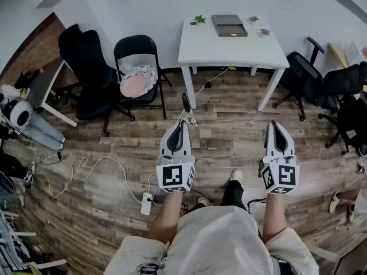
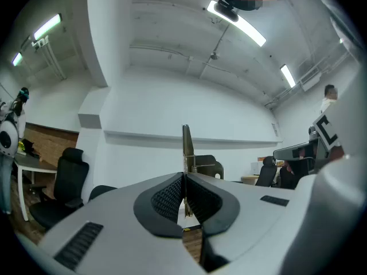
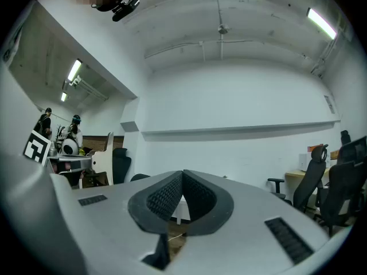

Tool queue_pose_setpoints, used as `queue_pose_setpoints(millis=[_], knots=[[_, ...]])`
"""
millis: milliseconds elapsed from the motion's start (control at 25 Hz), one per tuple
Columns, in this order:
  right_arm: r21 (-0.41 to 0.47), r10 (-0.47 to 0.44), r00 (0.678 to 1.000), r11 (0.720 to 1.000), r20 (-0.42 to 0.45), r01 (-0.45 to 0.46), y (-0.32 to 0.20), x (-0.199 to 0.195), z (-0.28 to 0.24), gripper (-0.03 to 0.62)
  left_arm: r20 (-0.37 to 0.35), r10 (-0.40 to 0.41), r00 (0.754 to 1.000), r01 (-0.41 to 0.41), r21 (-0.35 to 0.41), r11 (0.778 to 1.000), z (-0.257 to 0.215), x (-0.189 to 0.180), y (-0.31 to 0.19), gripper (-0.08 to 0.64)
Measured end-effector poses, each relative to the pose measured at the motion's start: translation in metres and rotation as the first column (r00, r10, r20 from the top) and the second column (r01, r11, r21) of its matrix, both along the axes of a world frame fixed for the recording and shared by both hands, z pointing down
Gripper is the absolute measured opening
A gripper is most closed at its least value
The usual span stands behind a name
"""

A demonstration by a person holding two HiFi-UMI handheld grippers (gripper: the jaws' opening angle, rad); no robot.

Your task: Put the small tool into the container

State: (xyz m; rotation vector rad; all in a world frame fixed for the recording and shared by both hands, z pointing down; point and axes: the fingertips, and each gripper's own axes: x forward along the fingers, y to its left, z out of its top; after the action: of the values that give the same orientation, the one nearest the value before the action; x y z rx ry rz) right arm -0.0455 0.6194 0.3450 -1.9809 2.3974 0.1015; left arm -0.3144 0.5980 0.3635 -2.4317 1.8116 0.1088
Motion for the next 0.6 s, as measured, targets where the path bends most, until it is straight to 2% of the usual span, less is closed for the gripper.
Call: queue_pose_setpoints(millis=[600], knots=[[-0.016, 0.016, 0.999, 1.000, 0.045, -0.015, -0.019, 0.024, 0.009, 0.017, -0.001, 0.003, 1.000, -0.003, -0.007, 1.000, 0.001, 0.021, -0.019, 0.006]])
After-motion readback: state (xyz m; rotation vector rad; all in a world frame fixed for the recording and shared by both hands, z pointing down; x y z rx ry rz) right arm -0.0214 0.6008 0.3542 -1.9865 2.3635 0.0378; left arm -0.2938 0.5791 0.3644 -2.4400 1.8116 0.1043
